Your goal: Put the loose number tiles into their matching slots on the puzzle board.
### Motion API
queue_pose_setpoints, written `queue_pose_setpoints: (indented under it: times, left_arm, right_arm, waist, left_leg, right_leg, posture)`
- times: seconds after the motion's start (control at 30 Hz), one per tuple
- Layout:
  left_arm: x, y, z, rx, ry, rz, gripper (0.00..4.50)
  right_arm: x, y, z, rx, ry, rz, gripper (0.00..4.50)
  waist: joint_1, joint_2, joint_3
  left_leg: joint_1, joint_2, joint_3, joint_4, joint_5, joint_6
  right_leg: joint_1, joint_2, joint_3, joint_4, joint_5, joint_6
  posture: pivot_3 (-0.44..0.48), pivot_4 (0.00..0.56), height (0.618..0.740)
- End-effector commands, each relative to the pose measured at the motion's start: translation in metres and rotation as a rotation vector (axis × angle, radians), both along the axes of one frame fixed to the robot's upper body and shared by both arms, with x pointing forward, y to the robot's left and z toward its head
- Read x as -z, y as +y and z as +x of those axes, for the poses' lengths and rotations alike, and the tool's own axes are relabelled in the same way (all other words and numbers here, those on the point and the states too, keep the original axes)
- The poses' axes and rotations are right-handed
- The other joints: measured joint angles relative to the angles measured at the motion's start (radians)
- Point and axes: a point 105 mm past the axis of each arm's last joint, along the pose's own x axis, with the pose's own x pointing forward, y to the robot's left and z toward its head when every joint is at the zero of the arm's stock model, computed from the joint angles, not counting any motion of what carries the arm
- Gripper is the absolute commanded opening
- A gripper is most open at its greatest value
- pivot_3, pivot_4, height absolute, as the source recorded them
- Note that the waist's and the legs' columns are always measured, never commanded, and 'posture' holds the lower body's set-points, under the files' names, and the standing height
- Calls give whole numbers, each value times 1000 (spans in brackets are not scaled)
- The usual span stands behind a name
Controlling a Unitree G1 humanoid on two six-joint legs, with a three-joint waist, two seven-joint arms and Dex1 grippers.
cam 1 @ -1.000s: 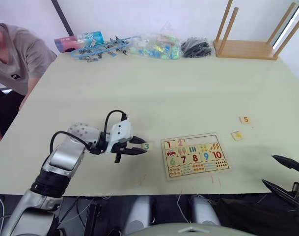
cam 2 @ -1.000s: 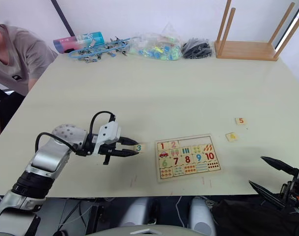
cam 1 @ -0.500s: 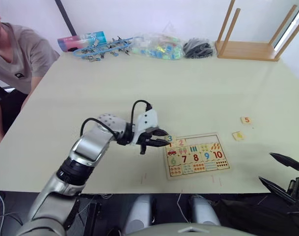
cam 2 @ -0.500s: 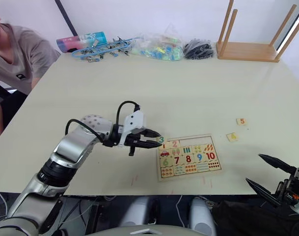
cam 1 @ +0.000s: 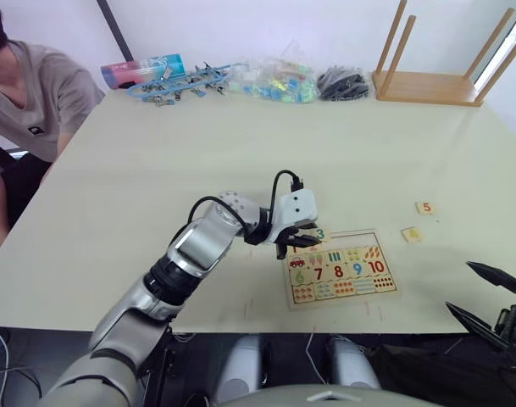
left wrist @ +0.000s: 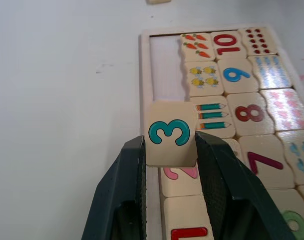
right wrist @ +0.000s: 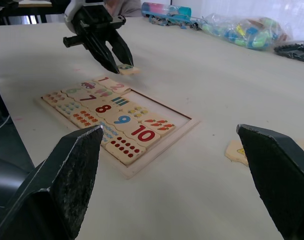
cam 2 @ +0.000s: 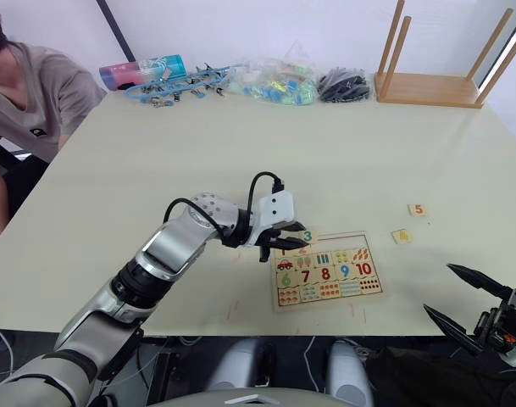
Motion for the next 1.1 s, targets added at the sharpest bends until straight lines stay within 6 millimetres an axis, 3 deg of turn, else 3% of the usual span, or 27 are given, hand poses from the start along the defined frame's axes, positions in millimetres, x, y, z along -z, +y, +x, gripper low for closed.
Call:
queue_pose_setpoints:
  times: [0.03,0.43,1.1]
  left_arm:
    - [-8,-7,1,9,-34,9,940]
    - [-4,-21,-9,29,13,24,940]
    - [9,-26,-12,-15,23,42,940]
  right_arm:
    - [-6,4,0,-6,-37,-9,4500]
    - [-5,6,1,-10,-38,-9,4500]
    - [-2,8,0,-4,-39,-2,4500]
  waist:
    - [0,0,0]
    - [0,0,0]
    - [0,0,0]
  left_leg:
    - [0,0,0,0,0,0]
    - [0,0,0,0,0,0]
    - [0,1,0,0,0,0]
  right_leg:
    - [0,0,0,0,0,0]
    - [0,0,0,0,0,0]
    - [0,0,0,0,0,0]
  posture:
    - [0,150,740]
    - [0,150,740]
    - [0,150,740]
